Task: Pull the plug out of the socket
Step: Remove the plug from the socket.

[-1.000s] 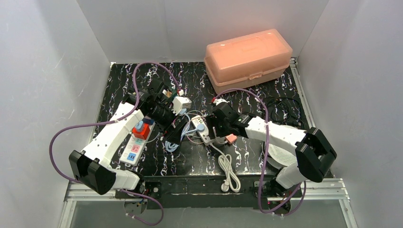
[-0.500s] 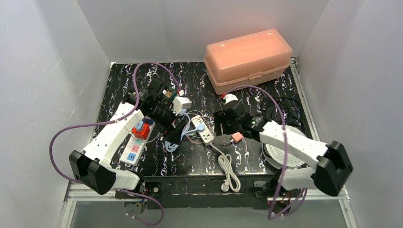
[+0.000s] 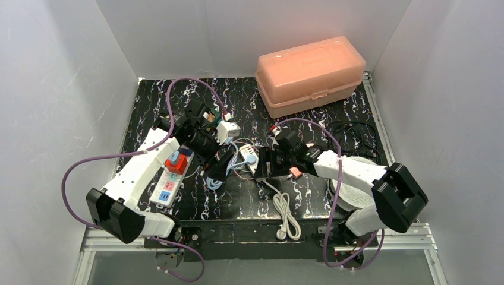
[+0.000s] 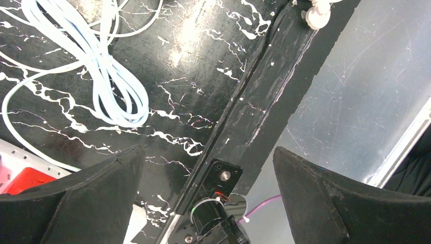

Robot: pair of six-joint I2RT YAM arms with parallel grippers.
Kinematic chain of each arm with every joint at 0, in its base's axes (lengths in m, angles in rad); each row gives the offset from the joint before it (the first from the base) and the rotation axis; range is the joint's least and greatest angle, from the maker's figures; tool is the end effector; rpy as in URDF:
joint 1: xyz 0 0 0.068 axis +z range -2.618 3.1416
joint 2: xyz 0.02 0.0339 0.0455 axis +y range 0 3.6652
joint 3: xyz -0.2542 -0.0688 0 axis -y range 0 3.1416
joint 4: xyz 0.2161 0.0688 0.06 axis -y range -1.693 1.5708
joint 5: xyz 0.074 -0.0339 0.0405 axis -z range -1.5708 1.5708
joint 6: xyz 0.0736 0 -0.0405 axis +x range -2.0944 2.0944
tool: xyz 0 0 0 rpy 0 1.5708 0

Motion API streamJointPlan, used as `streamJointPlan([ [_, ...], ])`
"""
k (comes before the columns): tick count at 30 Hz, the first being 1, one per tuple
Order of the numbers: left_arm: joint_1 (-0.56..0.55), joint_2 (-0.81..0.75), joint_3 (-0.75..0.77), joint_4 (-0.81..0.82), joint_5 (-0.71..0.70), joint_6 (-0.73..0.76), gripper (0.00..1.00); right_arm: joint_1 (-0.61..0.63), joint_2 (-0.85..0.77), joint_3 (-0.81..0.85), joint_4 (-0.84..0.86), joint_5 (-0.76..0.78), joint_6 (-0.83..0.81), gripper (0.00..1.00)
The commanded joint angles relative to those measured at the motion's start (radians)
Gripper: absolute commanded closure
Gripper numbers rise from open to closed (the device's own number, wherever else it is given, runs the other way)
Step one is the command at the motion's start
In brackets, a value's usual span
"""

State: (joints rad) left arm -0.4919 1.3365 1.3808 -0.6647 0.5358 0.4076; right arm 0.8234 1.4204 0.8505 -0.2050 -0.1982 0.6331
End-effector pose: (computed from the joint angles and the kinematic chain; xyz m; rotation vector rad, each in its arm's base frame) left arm 0.2343 -0.1682 0.3505 1.2018 1.7946 -0.6329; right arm 0.1937 0.2304 0.1965 -0.3453 2.5061 0.8948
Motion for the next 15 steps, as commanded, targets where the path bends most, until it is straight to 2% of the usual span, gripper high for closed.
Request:
streamJointPlan([
  [1, 0.007, -0.038, -0.023, -0.113, 0.046, 0.038, 0.02, -0.046, -0.004, -0.006, 0.089, -0.091, 0.045, 0.23],
  [15, 0.007, -0.035, -0.013, -0.11, 0.084, 0.043, 0.02, -0.099, 0.173, -0.082, 0.195, -0.189, 0.078, 0.17],
])
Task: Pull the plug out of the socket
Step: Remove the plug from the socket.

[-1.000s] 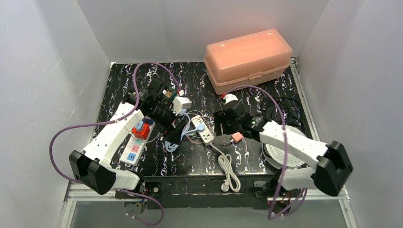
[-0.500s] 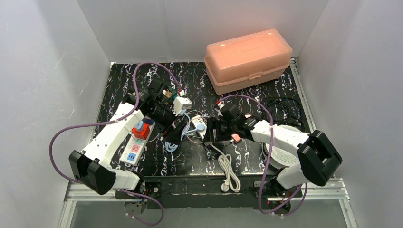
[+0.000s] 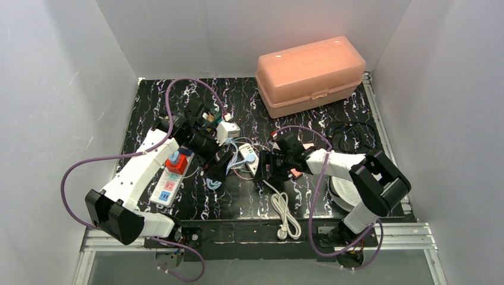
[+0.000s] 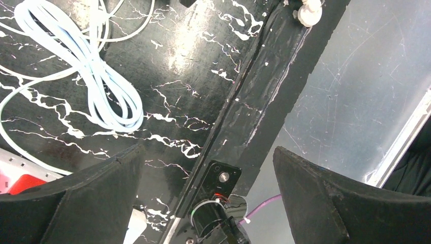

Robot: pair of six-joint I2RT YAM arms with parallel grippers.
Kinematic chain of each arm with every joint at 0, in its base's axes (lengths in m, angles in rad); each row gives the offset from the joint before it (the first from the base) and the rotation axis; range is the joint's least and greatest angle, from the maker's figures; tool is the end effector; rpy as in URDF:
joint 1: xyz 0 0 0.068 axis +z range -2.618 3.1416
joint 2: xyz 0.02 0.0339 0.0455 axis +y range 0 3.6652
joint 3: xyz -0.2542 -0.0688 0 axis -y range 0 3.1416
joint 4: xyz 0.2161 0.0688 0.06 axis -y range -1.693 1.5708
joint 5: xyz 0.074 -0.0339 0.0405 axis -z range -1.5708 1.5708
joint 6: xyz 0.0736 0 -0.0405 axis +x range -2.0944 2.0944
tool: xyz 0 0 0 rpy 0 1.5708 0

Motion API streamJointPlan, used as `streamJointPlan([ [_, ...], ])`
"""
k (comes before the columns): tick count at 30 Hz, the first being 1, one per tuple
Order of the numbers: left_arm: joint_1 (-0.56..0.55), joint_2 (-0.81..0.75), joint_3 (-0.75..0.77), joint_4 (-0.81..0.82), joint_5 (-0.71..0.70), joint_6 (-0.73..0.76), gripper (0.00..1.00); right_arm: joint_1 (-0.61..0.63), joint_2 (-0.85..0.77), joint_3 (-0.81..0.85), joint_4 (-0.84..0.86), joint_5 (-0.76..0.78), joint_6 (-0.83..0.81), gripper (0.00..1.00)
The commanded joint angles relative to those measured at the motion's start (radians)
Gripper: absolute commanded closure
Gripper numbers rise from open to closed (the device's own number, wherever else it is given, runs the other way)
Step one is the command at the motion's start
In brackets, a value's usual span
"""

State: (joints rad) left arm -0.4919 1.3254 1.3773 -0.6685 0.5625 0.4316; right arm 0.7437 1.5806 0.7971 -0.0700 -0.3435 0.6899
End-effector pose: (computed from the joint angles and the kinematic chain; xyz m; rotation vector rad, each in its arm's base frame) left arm 0.2301 -0.1678 0.3524 1.2314 1.7618 -0.6470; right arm 0.2129 0.2296 0.1497 -0.2428 2.6367 0.9963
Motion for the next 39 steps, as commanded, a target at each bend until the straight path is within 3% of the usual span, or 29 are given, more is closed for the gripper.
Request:
streamJointPlan([
  [1, 0.007, -0.025, -0.01, -0.106, 0.06, 0.023, 0.02, -0.024, 0.013, -0.038, 0.089, -0.049, 0.027, 0.17],
  [11, 0.006, -0.022, -0.005, -0.106, 0.069, 0.03, 0.02, -0.064, 0.13, -0.093, 0.383, -0.152, 0.166, 0.18],
  [17, 0.006, -0.029, -0.014, -0.106, 0.074, 0.037, 0.02, -0.063, 0.158, -0.122, 0.478, -0.118, 0.229, 0.22],
  [21, 0.007, -0.031, -0.03, -0.098, 0.081, 0.037, 0.02, -0.063, 0.134, -0.134, 0.502, -0.06, 0.261, 0.37],
  [31, 0.006, -0.014, -0.091, -0.054, 0.098, 0.057, 0.02, -0.061, -0.045, -0.163, 0.466, 0.022, 0.236, 0.99],
  [39, -0.028, 0.01, -0.195, 0.182, 0.077, 0.041, 0.0, -0.038, -0.19, -0.197, 0.423, 0.016, 0.17, 0.99],
])
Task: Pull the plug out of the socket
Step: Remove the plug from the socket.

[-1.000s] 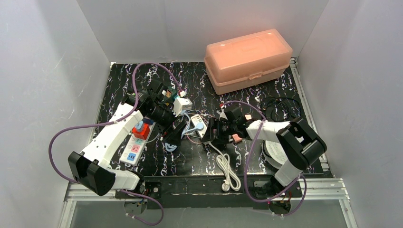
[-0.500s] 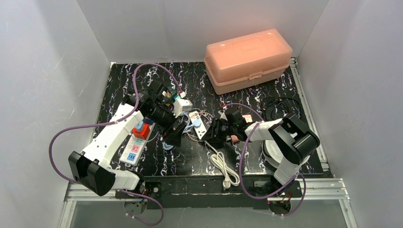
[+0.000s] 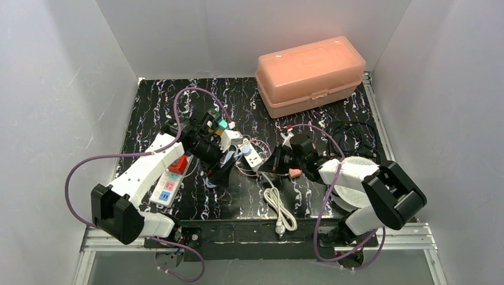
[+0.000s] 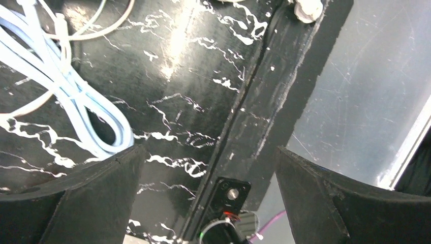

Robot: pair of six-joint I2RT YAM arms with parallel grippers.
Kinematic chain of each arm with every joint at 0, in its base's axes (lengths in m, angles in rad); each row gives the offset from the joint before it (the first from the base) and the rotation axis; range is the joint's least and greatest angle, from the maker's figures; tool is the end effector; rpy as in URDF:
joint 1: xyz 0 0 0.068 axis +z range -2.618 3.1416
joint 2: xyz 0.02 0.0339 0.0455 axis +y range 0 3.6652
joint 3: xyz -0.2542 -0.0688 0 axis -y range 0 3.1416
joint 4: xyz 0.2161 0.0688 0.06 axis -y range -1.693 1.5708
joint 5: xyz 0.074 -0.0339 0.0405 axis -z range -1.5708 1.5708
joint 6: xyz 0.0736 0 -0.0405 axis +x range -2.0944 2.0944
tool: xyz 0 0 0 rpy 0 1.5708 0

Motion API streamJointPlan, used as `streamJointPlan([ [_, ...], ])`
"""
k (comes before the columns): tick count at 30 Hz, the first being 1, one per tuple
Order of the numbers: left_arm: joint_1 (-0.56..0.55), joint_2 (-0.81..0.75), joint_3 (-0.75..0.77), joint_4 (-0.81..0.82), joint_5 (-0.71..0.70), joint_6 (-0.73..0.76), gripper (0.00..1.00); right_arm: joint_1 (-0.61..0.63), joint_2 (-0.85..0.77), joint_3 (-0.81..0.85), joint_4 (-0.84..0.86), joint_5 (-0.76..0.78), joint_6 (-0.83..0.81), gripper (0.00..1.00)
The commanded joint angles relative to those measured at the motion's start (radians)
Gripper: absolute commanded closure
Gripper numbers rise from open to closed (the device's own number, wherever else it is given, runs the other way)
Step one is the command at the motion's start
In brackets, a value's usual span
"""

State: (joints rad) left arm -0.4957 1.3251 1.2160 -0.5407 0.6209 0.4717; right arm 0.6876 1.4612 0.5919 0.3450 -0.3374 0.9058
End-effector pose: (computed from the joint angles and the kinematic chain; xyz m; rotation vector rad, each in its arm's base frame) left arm 0.2313 -0.1737 0.3152 1.2957 1.7347 -0.6987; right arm 0.2177 0.2103 0.1680 0.0262 2.3477 1.2420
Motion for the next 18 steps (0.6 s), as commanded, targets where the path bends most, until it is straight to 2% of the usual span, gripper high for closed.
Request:
streamJointPlan([
  [1, -0.033, 0.021, -0.035, 0.082, 0.003, -0.002, 0.0, 0.029, -0.087, 0.013, -0.013, 0.017, -0.067, 0.99],
  [4, -0.047, 0.066, -0.033, 0.157, -0.034, -0.025, 0.0, 0.052, -0.134, 0.021, -0.067, 0.041, -0.094, 0.99],
  [9, -0.052, 0.13, -0.06, 0.251, -0.007, -0.002, 0.0, 0.075, -0.196, 0.026, -0.145, 0.083, -0.12, 0.99],
  [12, -0.068, 0.161, -0.091, 0.313, -0.031, 0.059, 0.01, 0.093, -0.211, 0.034, -0.174, 0.108, -0.139, 0.99],
  [18, -0.073, 0.274, -0.067, 0.373, -0.085, 0.066, 0.0, 0.119, -0.193, 0.038, -0.176, 0.115, -0.146, 0.99],
])
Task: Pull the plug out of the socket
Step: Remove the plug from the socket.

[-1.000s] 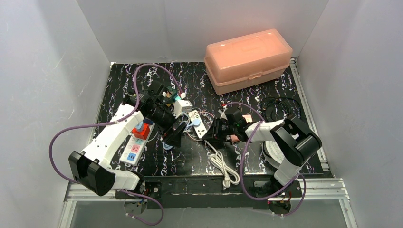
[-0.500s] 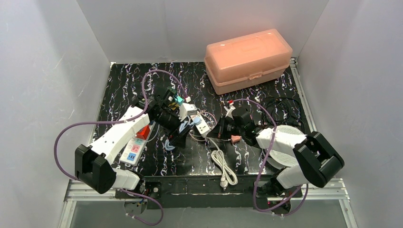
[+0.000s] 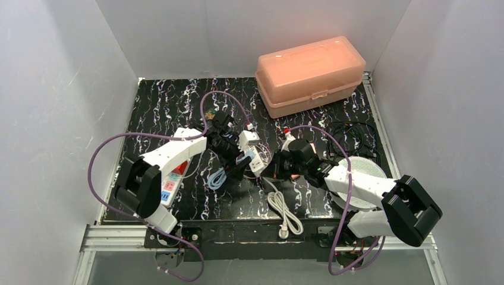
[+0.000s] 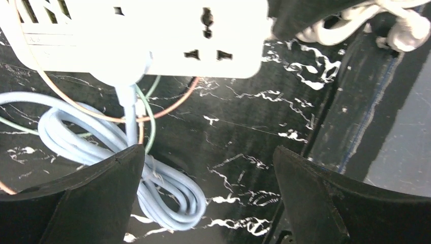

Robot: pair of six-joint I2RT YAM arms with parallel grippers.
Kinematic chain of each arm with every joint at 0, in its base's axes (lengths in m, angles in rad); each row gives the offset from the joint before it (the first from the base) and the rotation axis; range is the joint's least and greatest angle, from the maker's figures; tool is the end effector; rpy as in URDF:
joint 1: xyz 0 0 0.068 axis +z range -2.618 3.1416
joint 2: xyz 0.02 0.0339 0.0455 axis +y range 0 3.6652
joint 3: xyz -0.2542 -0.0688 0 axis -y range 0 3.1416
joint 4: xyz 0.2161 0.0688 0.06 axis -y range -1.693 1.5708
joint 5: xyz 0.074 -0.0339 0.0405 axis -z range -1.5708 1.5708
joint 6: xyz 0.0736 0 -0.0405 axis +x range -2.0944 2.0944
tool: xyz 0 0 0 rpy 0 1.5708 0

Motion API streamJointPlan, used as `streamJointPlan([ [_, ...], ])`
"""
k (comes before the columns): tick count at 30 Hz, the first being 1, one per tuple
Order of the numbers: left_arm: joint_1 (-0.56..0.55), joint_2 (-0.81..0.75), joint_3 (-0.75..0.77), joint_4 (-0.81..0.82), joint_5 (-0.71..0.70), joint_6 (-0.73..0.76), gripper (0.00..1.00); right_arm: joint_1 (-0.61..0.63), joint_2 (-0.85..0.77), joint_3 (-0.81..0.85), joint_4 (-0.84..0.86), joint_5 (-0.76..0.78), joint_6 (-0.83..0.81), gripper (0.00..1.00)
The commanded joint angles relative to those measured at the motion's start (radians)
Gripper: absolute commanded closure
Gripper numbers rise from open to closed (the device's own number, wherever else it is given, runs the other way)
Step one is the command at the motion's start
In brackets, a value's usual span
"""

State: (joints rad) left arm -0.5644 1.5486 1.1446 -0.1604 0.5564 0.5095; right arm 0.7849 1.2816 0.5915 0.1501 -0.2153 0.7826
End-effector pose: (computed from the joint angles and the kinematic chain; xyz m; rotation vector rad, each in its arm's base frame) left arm 0.2766 -0.2211 0.2648 1.3426 1.6172 -0.6242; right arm 0.1852 0.2072 0.1908 -0.1446 2.3180 1.1045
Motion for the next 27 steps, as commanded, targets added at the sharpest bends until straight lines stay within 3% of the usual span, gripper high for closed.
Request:
streamJointPlan([
  [1, -0.005, 0.064, 0.005, 0.01, -0.029, 0.025, 0.0, 0.024, -0.009, 0.038, 0.02, -0.007, -0.024, 0.99],
  [3, -0.005, 0.09, 0.019, 0.02, -0.023, 0.027, 0.0, 0.029, -0.003, 0.037, 0.02, -0.005, -0.026, 0.99],
  [11, -0.006, 0.166, 0.092, 0.0, -0.022, 0.055, 0.27, 0.03, -0.006, 0.021, 0.025, 0.002, -0.033, 0.99],
  [18, -0.006, 0.206, 0.138, -0.03, 0.0, 0.046, 0.67, 0.03, -0.021, 0.024, 0.024, -0.004, -0.044, 0.99],
  [21, -0.006, 0.218, 0.145, -0.038, -0.007, 0.043, 0.65, 0.03, -0.03, 0.023, 0.023, -0.006, -0.049, 0.99],
  [24, -0.007, 0.237, 0.163, -0.058, -0.014, 0.033, 0.49, 0.03, -0.035, 0.022, 0.025, -0.006, -0.05, 0.99],
  [27, -0.01, 0.266, 0.197, -0.096, -0.013, 0.031, 0.41, 0.03, -0.036, 0.018, 0.029, -0.004, -0.048, 0.99],
])
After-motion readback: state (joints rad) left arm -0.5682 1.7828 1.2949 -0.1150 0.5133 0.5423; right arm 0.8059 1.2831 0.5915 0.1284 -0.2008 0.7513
